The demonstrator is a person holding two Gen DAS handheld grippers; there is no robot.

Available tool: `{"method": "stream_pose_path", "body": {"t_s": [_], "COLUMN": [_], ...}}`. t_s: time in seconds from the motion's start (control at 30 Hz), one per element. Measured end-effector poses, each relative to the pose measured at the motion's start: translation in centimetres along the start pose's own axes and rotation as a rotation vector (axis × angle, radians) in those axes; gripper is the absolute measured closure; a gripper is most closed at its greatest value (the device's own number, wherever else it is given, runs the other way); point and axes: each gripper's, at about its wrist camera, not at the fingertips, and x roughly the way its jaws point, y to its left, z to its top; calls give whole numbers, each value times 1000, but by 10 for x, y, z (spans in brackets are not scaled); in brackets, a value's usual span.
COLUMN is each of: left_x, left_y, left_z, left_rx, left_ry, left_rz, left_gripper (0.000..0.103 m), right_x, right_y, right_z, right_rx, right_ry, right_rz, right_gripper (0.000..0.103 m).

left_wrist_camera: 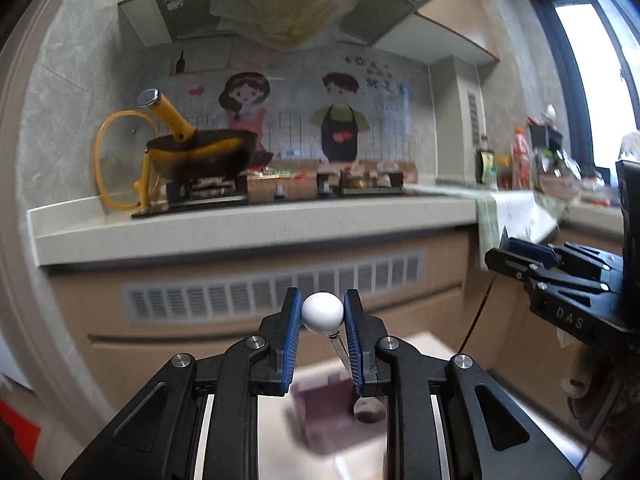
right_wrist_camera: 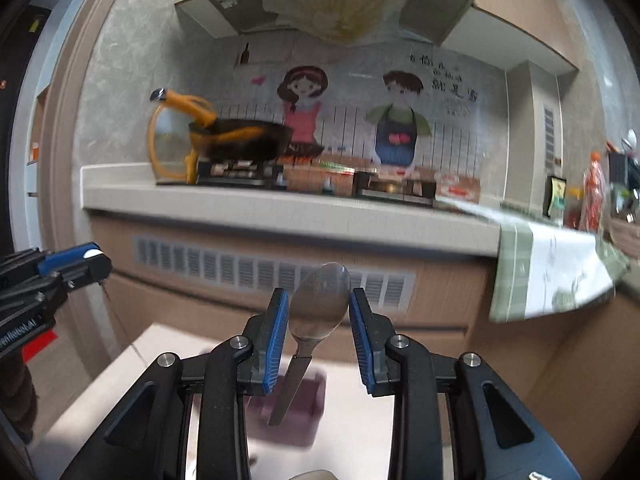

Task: Organize utensils
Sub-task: 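Carry the white ball over the purple caddy and open the left tool, then lower the grey spoon into the purple caddy and open the right tool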

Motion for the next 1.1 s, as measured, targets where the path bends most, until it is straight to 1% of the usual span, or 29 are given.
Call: {"method": "stream_pose_path", "body": {"t_s": [0.1, 0.2, 0.3, 0.37, 0.4, 0.43, 0.47, 0.5, 0.53, 0.6, 0.7, 0.73, 0.8, 0.87, 0.97, 1.1], "left_x": [46, 86, 118, 136, 144, 148, 156, 160, 158, 151, 135, 129, 114, 96, 70, 39], "left_y": [8, 16, 21, 24, 25, 24, 25, 26, 25, 27, 33, 36, 42, 47, 54, 64], "left_z": [4, -7, -32, -48, -57, -63, -70, -76, -79, -80, -78, -79, -84, -97, -119, -157], "left_rx": [-30, -65, -93, -110, -127, -136, -149, -156, -157, -150, -156, -157, -154, -142, -135, -180], "left_ry": [19, 73, 134, 176, 203, 226, 267, 294, 298, 288, 271, 268, 273, 288, 327, 401], "left_rz": [-13, -37, -68, -91, -115, -131, -145, -146, -148, -142, -138, -134, -114, -66, -31, 13], "left_gripper": [81, 81, 81, 81, 80, 79, 79, 79, 79, 79, 76, 73, 70, 66, 66, 65], "right_x": [29, 60, 97, 113, 122, 133, 139, 146, 154, 157, 148, 139, 124, 108, 92, 77], "right_y": [2, 6, 11, 12, 12, 12, 11, 9, 6, 0, -7, -9, -9, -11, 1, 33], "right_z": [9, 1, -23, -41, -50, -61, -68, -75, -84, -92, -92, -91, -89, -88, -102, -143], "right_rx": [-27, -57, -70, -71, -68, -57, -45, -25, 11, 44, 52, 47, 42, 54, 58, 12], "right_ry": [7, 47, 131, 178, 208, 247, 279, 326, 376, 393, 364, 344, 318, 303, 349, 464], "right_rz": [-12, -17, -1, 4, 10, 35, 58, 88, 123, 139, 129, 126, 116, 122, 182, 266], "right_gripper": [74, 74, 74, 75, 75, 74, 74, 74, 74, 72, 72, 72, 72, 71, 69, 69]}}
